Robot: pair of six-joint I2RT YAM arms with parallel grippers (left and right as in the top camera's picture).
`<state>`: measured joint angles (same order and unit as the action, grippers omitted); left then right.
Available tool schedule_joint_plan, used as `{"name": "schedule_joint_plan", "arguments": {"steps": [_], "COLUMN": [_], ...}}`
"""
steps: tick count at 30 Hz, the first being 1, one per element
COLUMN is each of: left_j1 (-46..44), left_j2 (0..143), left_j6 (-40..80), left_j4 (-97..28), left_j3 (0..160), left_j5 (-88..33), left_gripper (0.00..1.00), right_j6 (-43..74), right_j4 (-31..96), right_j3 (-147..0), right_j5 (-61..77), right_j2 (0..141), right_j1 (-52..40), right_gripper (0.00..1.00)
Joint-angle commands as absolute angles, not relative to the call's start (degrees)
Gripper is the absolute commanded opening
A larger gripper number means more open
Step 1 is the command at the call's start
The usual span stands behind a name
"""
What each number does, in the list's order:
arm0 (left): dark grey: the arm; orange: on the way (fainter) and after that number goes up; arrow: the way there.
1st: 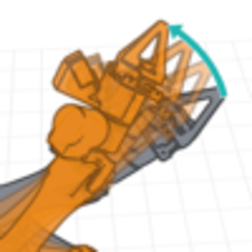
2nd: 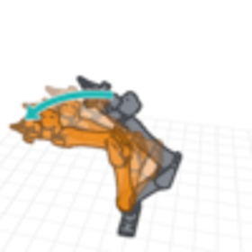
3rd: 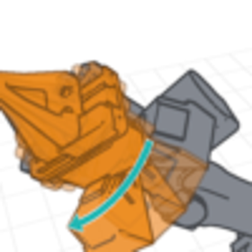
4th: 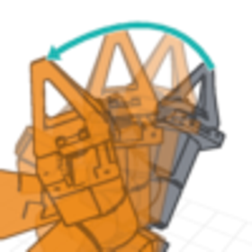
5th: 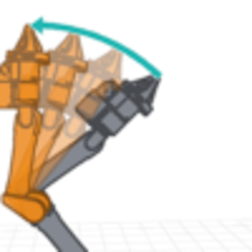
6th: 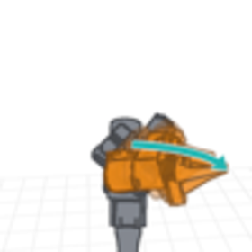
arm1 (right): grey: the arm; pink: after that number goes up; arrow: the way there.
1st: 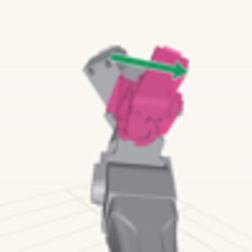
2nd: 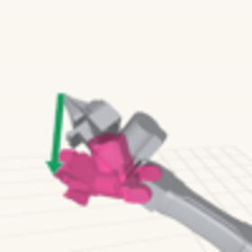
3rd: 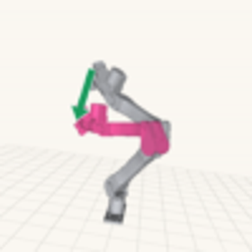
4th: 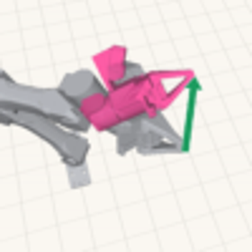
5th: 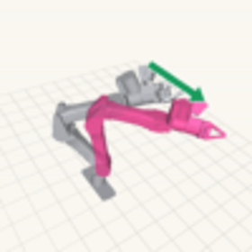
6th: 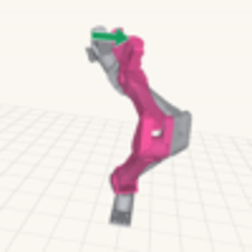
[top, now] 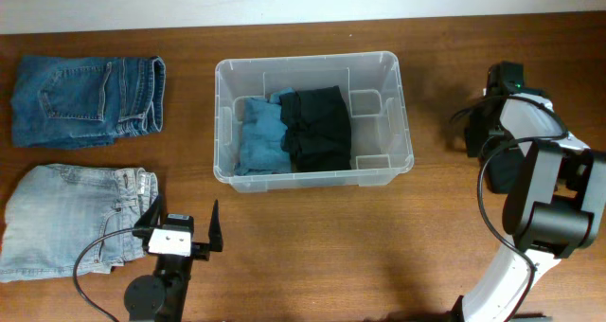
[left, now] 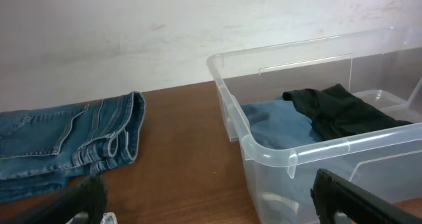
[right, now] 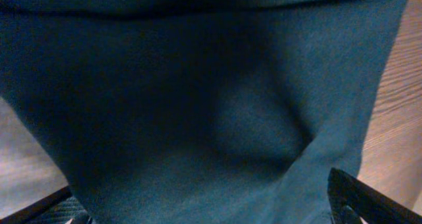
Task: Pack container
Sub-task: 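Grasp the second black folded garment on the right with right gripper, then lift the black garment and carry it left over the container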
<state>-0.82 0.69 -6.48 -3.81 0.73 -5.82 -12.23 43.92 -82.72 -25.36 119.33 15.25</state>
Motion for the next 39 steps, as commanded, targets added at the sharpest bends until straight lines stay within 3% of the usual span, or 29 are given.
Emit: {"name": "schedule_joint_plan", "arguments": {"steps": [1,6,7,9,11,22,28,35,39], "left_j1": [-0.51,-0.51,-0.51,-0.51,-0.51,-0.51,-0.51,-0.51,-0.51], "left_j2": [0.40,0.40,0.40,0.40,0.40,0.40,0.40,0.40,0.40], "left_j6": [-7.40,-7.40,-7.40,-7.42,-7.40,-7.40,-7.42,-7.42,-7.40], "left_j4": [-3.97,-3.95,-3.97,-3.95,-3.97,-3.95,-3.97,-3.95,-3.97], "left_j3": [0.49,0.49,0.49,0.49,0.49,0.49,0.49,0.49,0.49], "left_j5": [-6.24,-6.24,-6.24,-6.24,-6.24,-6.24,-6.24,-6.24,-6.24], "left_gripper": [0.99,0.99,0.99,1.00,0.99,0.99,1.00,0.99,0.99], "right_j6": [-12.14,-14.79,-14.79,-14.76,-14.74,-14.55,-12.14,-6.63,-6.31], "right_j4": [41.80,39.51,38.85,37.67,37.06,35.55,36.07,41.45,49.43], "right_j3": [-82.17,-82.15,-82.15,-82.15,-82.15,-81.54,-81.62,-86.83,-96.57], "right_j5": [-27.75,-24.84,-24.88,-24.88,-24.84,-24.80,-24.62,-23.68,-15.42], "right_j2": [122.21,122.26,122.26,122.26,122.26,122.26,122.26,121.73,120.53], "right_j1": [15.51,15.51,15.51,15.53,15.53,15.57,15.57,15.57,15.57], "right_gripper": [0.97,0.91,0.88,0.68,0.59,0.36,0.04,0.04,0.04]}}
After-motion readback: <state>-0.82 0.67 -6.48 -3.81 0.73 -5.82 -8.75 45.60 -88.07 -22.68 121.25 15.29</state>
